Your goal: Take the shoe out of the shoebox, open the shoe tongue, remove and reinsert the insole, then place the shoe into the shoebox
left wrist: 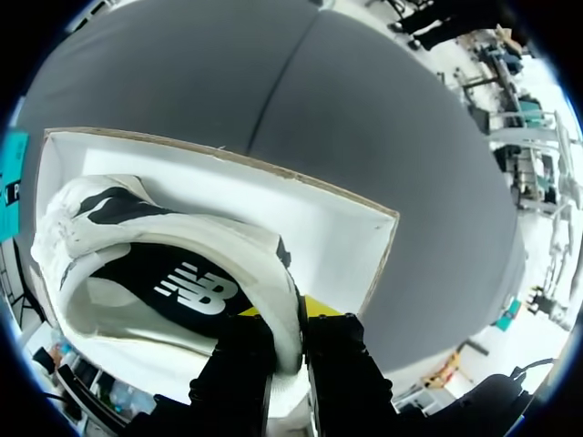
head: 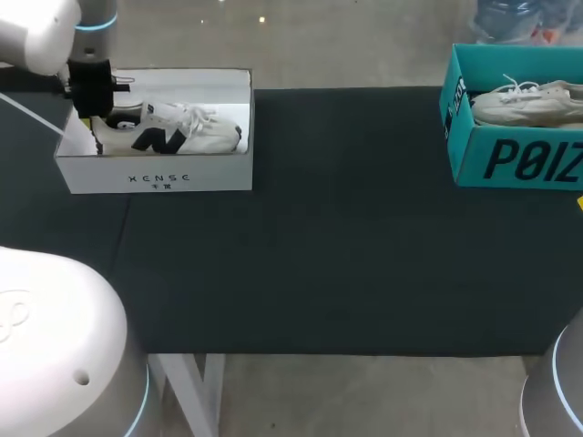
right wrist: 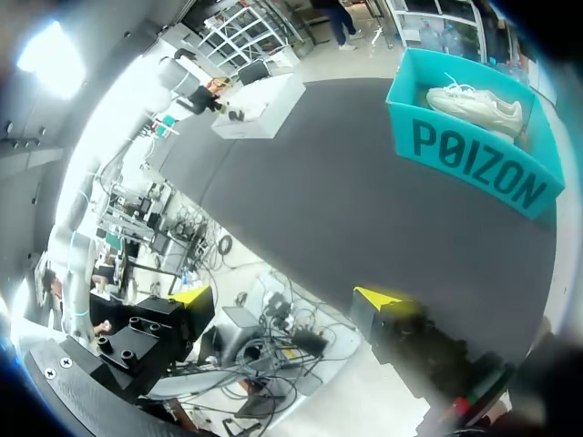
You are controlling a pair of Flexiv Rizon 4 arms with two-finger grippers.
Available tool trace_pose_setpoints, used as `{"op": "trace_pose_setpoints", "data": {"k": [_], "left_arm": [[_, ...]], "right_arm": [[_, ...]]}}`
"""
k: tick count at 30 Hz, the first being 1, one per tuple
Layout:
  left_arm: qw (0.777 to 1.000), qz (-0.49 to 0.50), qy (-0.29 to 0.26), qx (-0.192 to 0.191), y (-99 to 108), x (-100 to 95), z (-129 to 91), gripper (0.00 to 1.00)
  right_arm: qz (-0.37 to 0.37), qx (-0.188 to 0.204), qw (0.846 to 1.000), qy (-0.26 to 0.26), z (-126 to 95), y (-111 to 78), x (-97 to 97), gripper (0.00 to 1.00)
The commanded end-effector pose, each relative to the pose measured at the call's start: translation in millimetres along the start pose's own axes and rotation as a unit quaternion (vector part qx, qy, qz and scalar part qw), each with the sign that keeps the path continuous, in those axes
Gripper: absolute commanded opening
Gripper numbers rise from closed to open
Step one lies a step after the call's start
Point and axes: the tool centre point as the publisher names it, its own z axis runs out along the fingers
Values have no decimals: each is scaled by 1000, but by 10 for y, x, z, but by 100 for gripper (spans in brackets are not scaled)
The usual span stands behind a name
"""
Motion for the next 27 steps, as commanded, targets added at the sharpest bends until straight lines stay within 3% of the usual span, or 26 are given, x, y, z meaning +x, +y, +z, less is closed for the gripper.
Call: {"op": "trace_pose_setpoints", "data": {"k": [1, 17, 27], "left_arm": [[1000, 2, 2, 3, -1, -30, 112, 0], [1000, -9, 8, 6, -116, -30, 435, 0], [1000, -12, 10, 3, -119, -32, 466, 0]], "right_arm": [[1, 1, 1000, 0, 0, -1, -1, 100], [1, 1, 1000, 0, 0, -1, -1, 100], [1, 1, 1000, 0, 0, -1, -1, 100]]}}
